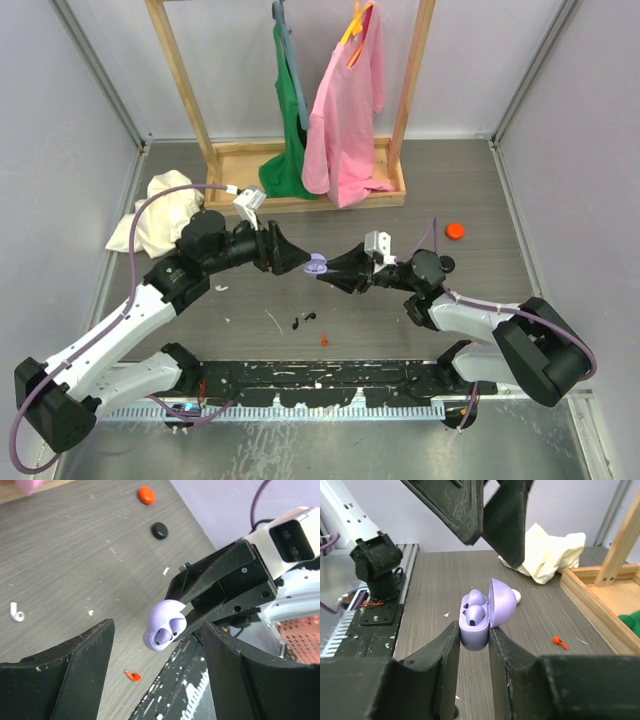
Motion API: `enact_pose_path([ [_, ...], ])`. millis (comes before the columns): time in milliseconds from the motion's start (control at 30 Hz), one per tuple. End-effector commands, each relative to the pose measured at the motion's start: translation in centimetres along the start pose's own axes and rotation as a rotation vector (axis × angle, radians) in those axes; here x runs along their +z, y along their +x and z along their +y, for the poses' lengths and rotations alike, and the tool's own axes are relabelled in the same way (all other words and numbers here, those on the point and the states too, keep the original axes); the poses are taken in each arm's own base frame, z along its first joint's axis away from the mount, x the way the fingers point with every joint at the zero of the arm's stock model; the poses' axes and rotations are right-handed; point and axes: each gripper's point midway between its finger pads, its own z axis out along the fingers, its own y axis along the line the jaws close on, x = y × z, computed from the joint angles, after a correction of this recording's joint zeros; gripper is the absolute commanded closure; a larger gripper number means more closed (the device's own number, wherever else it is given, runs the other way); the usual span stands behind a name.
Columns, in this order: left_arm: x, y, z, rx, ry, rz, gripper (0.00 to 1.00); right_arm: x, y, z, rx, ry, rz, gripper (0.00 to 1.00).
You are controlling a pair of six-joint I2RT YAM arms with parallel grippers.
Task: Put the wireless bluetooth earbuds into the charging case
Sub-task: Close the charging case.
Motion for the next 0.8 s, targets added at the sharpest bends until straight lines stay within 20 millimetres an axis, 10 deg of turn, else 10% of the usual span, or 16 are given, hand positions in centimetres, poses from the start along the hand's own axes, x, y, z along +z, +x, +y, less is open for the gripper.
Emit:
enact_pose_path([
  [0,0.0,0.3,-3.1,-0.026,0.205,0.056,0.28,1.3,-2.8,1.0,-0.034,-0.100,-0.049,0.99],
  [767,-0.8,1.4,-4.7,-0.030,0.410,0.092,0.37,2.5,-1.6,0.4,0.019,-0.113,-0.005,0.99],
])
